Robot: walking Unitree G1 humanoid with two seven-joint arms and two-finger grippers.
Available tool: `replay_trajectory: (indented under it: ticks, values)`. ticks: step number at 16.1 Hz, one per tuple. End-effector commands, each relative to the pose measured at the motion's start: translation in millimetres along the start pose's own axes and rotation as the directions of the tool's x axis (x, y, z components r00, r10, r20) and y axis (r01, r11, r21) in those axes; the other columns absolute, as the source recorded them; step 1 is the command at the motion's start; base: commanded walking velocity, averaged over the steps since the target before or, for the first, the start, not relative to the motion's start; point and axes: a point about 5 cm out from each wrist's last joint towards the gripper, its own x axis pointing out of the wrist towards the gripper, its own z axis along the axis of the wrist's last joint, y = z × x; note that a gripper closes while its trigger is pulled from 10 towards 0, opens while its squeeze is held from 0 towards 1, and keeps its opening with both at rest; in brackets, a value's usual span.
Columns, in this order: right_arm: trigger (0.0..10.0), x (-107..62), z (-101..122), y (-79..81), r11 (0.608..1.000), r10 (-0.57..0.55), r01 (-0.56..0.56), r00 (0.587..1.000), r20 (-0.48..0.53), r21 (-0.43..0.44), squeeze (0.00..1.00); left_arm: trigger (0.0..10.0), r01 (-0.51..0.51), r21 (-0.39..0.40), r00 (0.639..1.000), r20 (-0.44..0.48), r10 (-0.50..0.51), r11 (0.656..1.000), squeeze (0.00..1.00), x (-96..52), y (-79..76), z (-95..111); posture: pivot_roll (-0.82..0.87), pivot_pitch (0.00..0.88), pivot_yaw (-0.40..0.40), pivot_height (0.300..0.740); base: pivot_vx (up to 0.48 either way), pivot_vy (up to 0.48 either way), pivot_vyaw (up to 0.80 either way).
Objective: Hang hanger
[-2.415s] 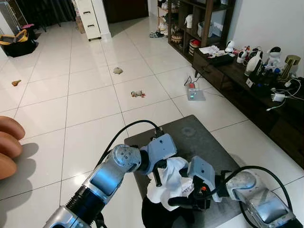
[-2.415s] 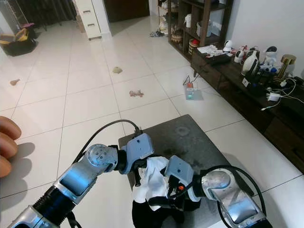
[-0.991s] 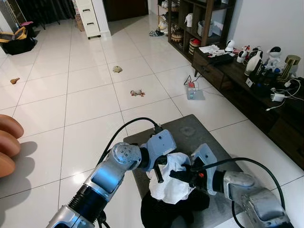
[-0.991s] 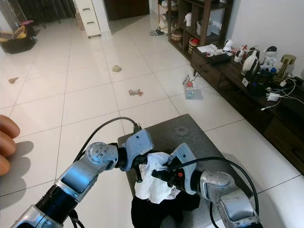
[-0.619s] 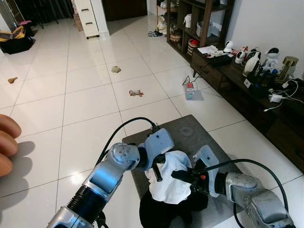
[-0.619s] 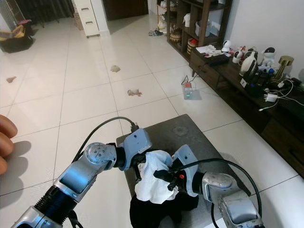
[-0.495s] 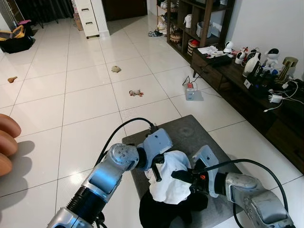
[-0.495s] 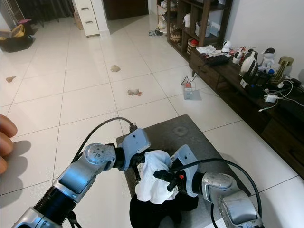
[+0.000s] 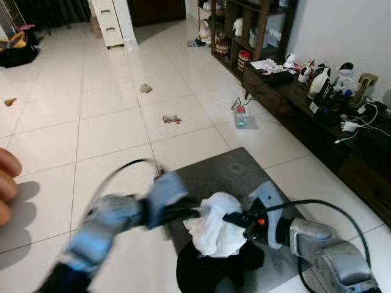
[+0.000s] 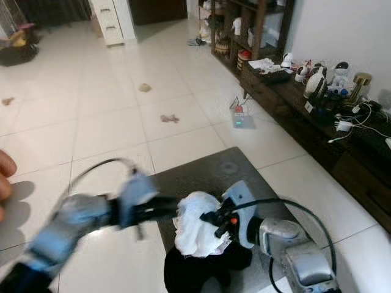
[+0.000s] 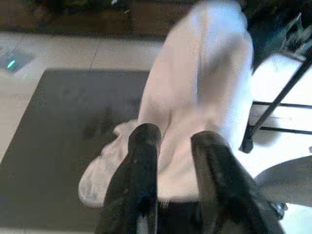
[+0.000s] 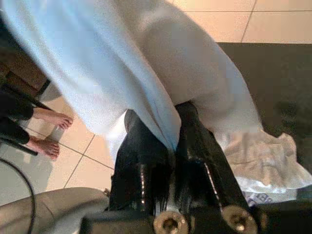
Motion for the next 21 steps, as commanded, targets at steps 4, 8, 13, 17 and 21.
replay_trajectory:
  ticks: [4, 8, 13, 17, 21]
  values:
    - [0.0, 1.0, 17.7, 2.2, 1.000, -0.017, 0.017, 0.999, 0.049, 0.012, 0.00, 10.0, -0.065, -0.016, 0.997, -0.030, 0.065, 0.998, 1.00, -35.2, 0.3, -6.0, -0.02, 0.109, -0.002, 0.740, 0.000, 0.000, 0.00]
    - [0.0, -4.0, 61.6, 13.0, 1.000, -0.007, 0.004, 0.985, 0.173, 0.018, 0.00, 10.0, -0.248, -0.111, 0.967, -0.094, 0.238, 0.962, 1.00, -46.3, -15.0, -55.5, -0.03, 0.120, -0.006, 0.740, 0.000, 0.000, 0.00]
    - [0.0, -9.5, 80.5, 37.0, 0.994, 0.102, -0.092, 0.975, 0.195, -0.060, 0.00, 10.0, -0.434, -0.058, 0.899, -0.095, 0.428, 0.899, 0.00, -41.7, -10.7, -84.9, -0.04, 0.127, -0.017, 0.740, 0.000, 0.000, 0.00]
    - [0.0, -17.6, 78.0, 49.6, 0.983, 0.169, -0.152, 0.970, 0.176, -0.107, 0.00, 10.0, -0.438, 0.082, 0.893, -0.076, 0.444, 0.895, 0.00, -33.5, -12.4, -94.5, -0.05, 0.129, -0.028, 0.740, 0.000, 0.000, 0.00]
    - [0.0, -29.1, 78.5, 59.1, 0.960, 0.247, -0.217, 0.955, 0.163, -0.178, 0.00, 10.0, -0.334, 0.277, 0.916, -0.132, 0.380, 0.901, 0.00, -26.9, -17.7, -114.3, -0.06, 0.126, -0.040, 0.740, 0.000, 0.000, 0.00]
